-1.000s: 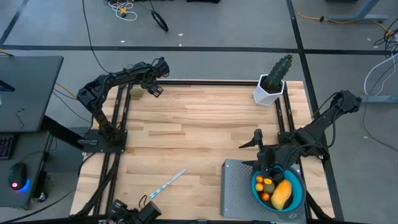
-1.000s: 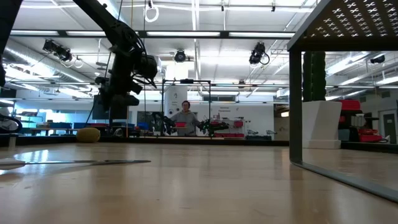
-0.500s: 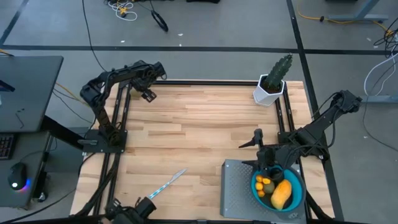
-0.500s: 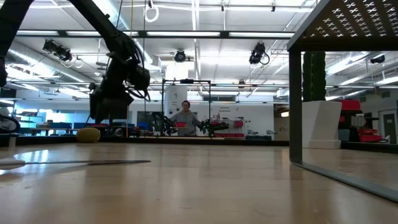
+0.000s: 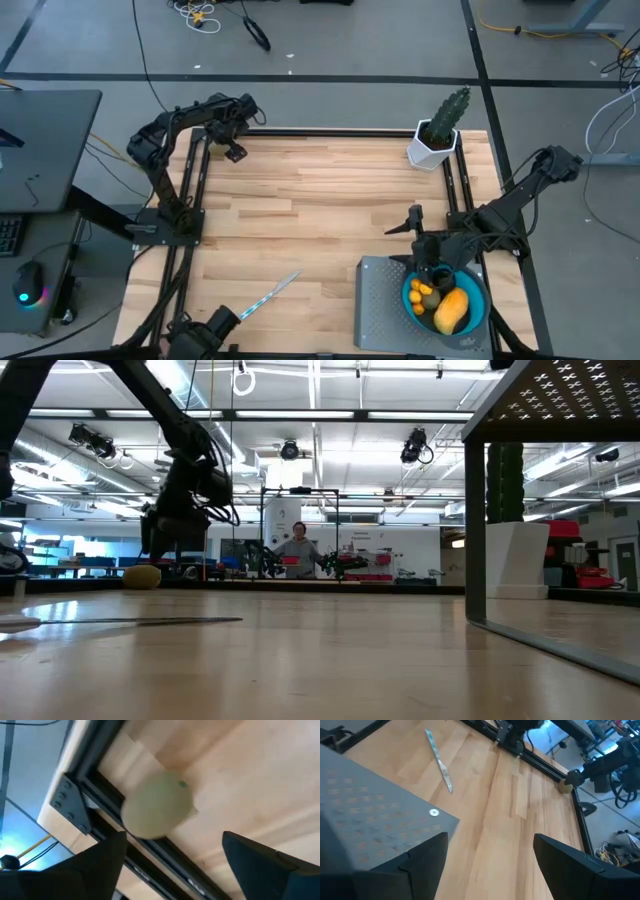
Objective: Pick & Place Fruit
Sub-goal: Put the brown kiwi into the blue strainer bowl on the shelf
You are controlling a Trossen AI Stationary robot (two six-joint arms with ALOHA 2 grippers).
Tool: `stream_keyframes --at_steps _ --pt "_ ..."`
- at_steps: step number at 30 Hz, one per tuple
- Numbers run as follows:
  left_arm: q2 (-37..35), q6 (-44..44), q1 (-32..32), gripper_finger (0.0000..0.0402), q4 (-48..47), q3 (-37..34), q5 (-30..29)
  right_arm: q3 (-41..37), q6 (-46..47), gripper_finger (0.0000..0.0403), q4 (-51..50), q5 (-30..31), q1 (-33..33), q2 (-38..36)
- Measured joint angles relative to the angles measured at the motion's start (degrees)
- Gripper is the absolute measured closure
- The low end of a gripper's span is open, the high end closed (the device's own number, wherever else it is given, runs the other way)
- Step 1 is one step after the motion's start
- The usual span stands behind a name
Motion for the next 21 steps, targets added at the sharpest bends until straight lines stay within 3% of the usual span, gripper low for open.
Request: stream_keyframes --at_steps 7,11,21 --pt "0.00 3.48 2.24 0.0025 6.18 -2.00 2.89 0.00 -1.36 0.0098 -0.03 1.51 -4.46 0.00" --pt "0.00 4.93 3.82 0.0022 6.33 -2.14 1.07 0.00 -2.42 0.0098 0.01 1.43 -7.08 0.00" --pt "0.00 6.93 6.18 0.0023 10.91 -6.46 3.46 0.02 -2.83 0.0098 -0.07 -3.10 -10.90 0.00"
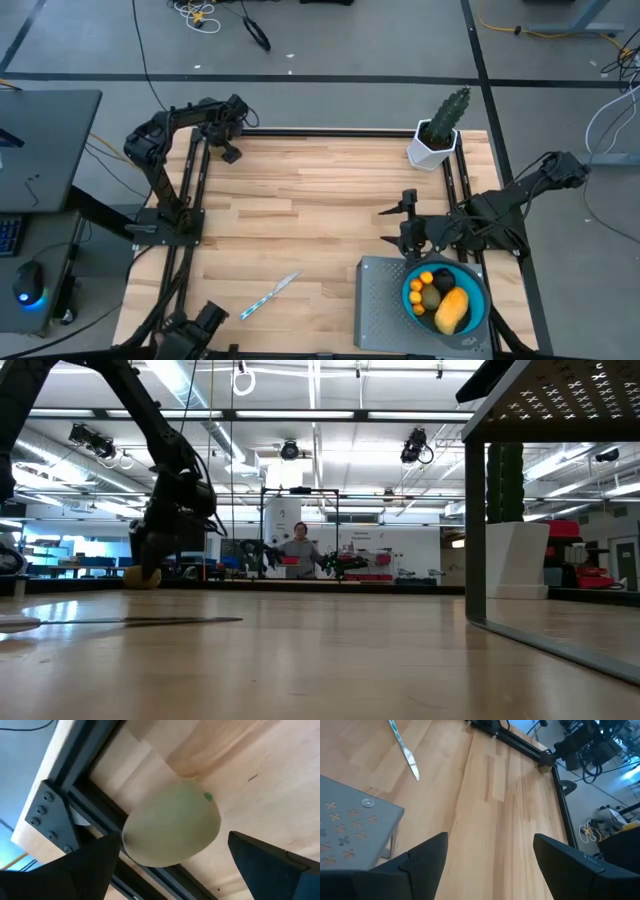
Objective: Pick & Place Fruit
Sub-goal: Put the brown kiwi into the blue strainer bowl on the shelf
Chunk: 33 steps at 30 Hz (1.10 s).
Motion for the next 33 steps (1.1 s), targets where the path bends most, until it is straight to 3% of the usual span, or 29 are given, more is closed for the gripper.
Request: stream_keyframes --at_steps 5,9,15,25,28,33 --pt "0.00 0.98 -1.23 0.0024 4.33 -2.30 -2.18 0.00 0.02 0.0098 -0.36 -0.05 0.00 0.00" --pt "0.00 1.40 -1.18 0.0024 9.10 -3.87 0.31 0.00 1.19 0.0098 -1.27 -0.07 0.01 0.00" --pt "0.00 1.20 -1.22 0.0031 8.53 -4.20 -1.23 0.00 2.40 0.0098 -2.07 -0.09 0.02 0.00" --pt "0.00 0.83 -1.97 0.0128 8.14 -4.20 -3.47 0.00 1.98 0.0098 -1.97 0.11 0.04 0.00" --pt "0.00 -0.17 -3.06 0.0156 8.16 -4.20 -3.52 0.00 -0.23 0.0098 1.16 3.29 0.36 -0.21" --pt "-0.02 -2.40 -5.09 0.0162 8.05 -4.20 -3.63 0.04 -2.86 0.0098 9.72 6.05 2.32 -3.12"
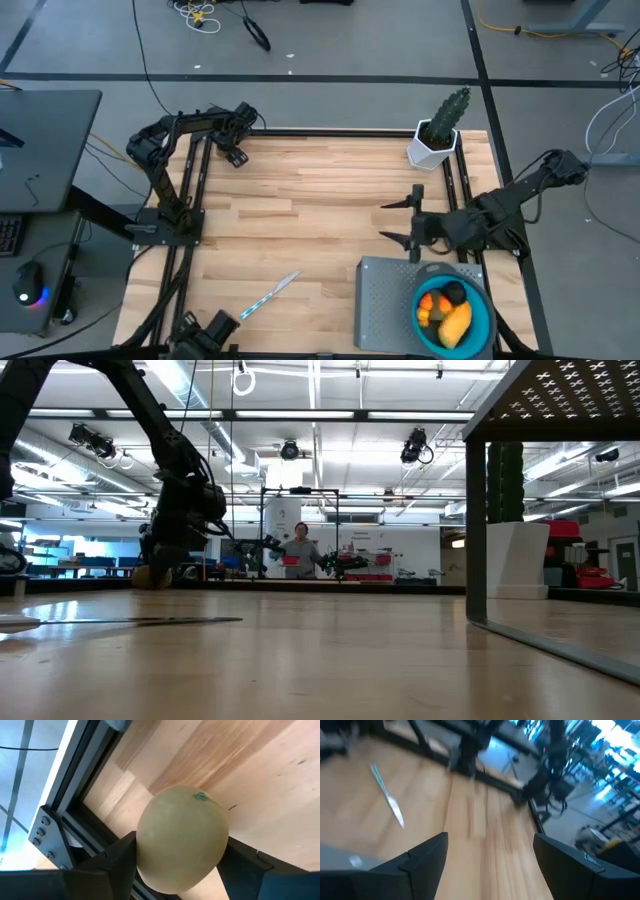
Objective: Pick & Place Fruit
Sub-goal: Put the brown kiwi into the blue strainer bowl on the shelf
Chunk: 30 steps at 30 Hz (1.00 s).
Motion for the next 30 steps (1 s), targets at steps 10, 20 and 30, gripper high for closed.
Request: stream_keyframes --at_steps 10,20,30 --pt "0.00 -3.96 -3.26 0.0170 -0.22 0.00 -0.15 0.02 4.06 0.0098 3.29 0.04 3.84 -5.62" --pt "-0.94 -11.47 -8.23 0.0171 -4.95 0.00 -1.41 0.02 8.72 0.0098 3.40 -0.02 7.97 -6.30" --pt "-21.45 -15.32 -19.00 0.0169 -3.37 2.32 4.68 0.02 6.55 0.0098 3.61 0.07 8.41 -6.30"
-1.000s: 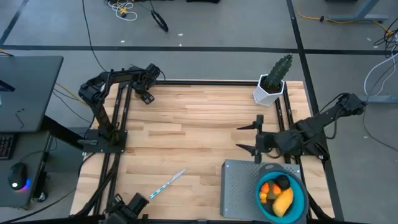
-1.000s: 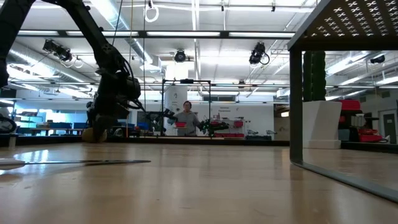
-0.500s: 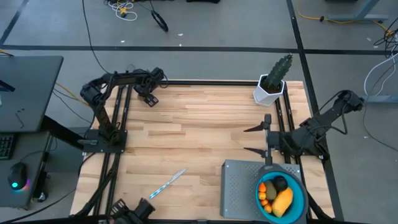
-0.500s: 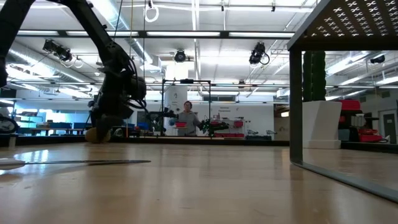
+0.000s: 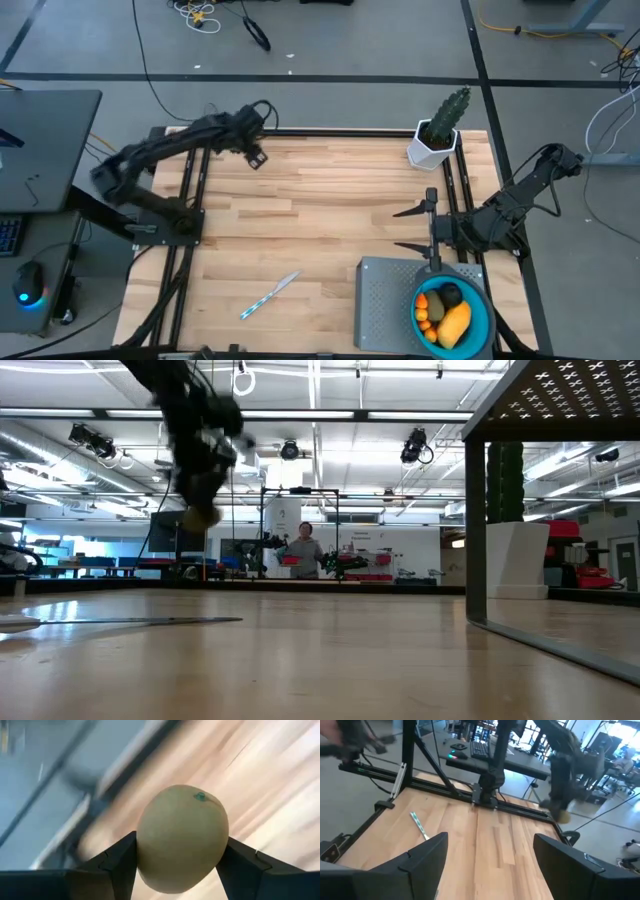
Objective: Pick & Place Fruit
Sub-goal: Put the brown kiwi into the blue strainer bowl on the shelf
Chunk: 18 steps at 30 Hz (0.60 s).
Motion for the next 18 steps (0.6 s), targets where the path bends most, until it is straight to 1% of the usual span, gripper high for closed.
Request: stream_keyframes --at_steps 3,6,8,10,13,15,17,18 --pt "-8.94 0.63 -6.69 0.0165 12.35 -1.96 4.52 0.00 0.75 0.0098 0.05 0.00 -0.19 0.11" --pt "-15.46 -2.50 -13.34 0.0168 31.31 -5.61 10.44 0.00 0.84 0.0098 -0.18 -0.45 -0.19 0.69" --pt "-17.87 -3.98 -17.30 0.0170 44.24 -8.39 14.14 0.00 0.64 0.0098 -0.70 -2.29 -0.19 1.61" --pt "-18.44 -2.51 -21.46 0.0170 55.20 -11.19 16.05 0.00 0.86 0.0098 -0.67 -4.59 -0.19 2.88" --pt "-17.37 3.07 -27.05 0.0164 65.40 -14.24 15.24 0.00 -0.10 0.0098 0.62 -5.01 -0.21 5.22" --pt "-15.02 3.77 -29.89 0.0161 71.70 -15.21 13.39 -0.01 -2.69 0.0098 1.38 -5.08 -0.23 6.72" --pt "-11.97 4.79 -31.94 0.0162 76.63 -15.42 13.00 -0.02 -4.45 0.0098 2.98 -4.86 -0.23 8.23" --pt "-9.97 6.93 -33.03 0.0163 79.78 -15.46 13.15 -0.02 -4.67 0.0098 3.51 -4.52 -0.32 8.83"
